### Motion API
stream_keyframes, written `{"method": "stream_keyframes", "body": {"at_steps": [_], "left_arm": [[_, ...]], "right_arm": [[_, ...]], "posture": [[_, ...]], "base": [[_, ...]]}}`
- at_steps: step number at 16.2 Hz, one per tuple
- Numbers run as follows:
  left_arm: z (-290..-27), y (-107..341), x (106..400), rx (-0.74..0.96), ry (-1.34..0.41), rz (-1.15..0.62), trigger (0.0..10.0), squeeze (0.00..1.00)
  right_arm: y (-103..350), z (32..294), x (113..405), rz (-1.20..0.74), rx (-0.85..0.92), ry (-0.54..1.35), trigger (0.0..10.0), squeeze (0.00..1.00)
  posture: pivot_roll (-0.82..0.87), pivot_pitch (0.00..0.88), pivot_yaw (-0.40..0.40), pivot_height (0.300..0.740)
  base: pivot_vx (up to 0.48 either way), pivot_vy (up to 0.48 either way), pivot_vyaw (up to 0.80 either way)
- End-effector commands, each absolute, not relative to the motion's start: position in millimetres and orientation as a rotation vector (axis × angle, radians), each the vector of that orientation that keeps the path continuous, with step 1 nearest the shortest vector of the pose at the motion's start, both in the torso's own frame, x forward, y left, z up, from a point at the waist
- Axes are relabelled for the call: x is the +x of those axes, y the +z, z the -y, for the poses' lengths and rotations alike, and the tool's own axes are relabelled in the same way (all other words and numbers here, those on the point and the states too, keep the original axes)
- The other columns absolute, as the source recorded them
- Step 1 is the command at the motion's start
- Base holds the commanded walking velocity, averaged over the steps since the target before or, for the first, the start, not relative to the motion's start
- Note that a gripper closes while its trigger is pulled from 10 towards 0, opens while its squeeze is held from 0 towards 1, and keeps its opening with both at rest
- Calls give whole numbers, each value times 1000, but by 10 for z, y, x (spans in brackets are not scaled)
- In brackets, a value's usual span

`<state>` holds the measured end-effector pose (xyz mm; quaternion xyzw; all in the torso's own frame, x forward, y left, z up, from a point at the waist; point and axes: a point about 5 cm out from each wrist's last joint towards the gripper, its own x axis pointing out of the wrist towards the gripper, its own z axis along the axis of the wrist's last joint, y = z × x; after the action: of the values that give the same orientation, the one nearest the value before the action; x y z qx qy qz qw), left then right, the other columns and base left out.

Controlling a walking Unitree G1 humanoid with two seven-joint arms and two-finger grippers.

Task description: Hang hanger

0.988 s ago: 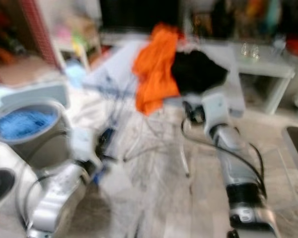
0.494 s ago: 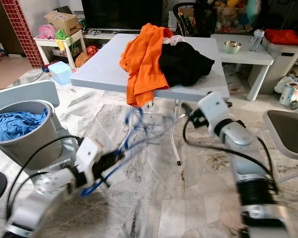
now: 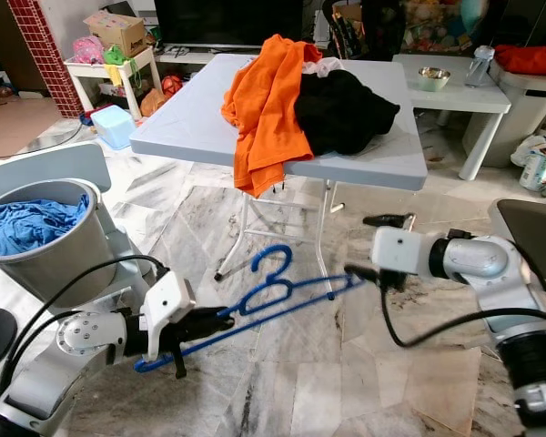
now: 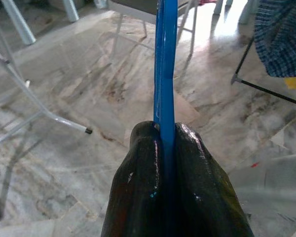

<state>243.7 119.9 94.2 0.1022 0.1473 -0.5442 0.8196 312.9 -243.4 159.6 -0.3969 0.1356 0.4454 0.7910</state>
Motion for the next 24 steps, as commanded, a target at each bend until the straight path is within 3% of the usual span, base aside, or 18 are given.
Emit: {"method": "stream_keyframes", "body": {"at_steps": [1,6,10,11,13,17,24], "left_arm": [[-1209,952,2436,238,-1175,-310,10000,0],[-1160,968,2415,228,-1208,-292,10000,0],[-1111,988,2408,216,-1219,-264,10000,0],[-1085,1010,2421,212,-1221,-253,10000,0],[-1062,1027,2432,208,-1222,-245,10000,0],[-1028,1001,2405,211,-1242,-247,10000,0],[-1025,962,2369,228,-1266,-261,10000,0]], "right_arm": [[1631,2386,3095,-310,-897,1059,10000,0],[1465,2344,2892,-438,-934,1331,10000,0],[1321,2211,2859,-418,-947,1373,10000,0],[1286,2161,2865,-401,-939,1371,4000,0],[1245,2123,2889,-385,-957,1363,0,0],[1259,2181,2956,-405,-1136,1393,0,0],[1474,2211,3100,-406,-1253,1457,0,0]], "posture": [[-122,0,12,740],[-121,0,7,740],[-123,0,11,740],[-123,0,9,740],[-124,0,9,740],[-124,0,9,740],[-125,0,8,740]], "base": [[0,0,0],[0,0,0],[0,0,0],[0,0,0],[0,0,0],[0,0,0],[0,0,0]]}}
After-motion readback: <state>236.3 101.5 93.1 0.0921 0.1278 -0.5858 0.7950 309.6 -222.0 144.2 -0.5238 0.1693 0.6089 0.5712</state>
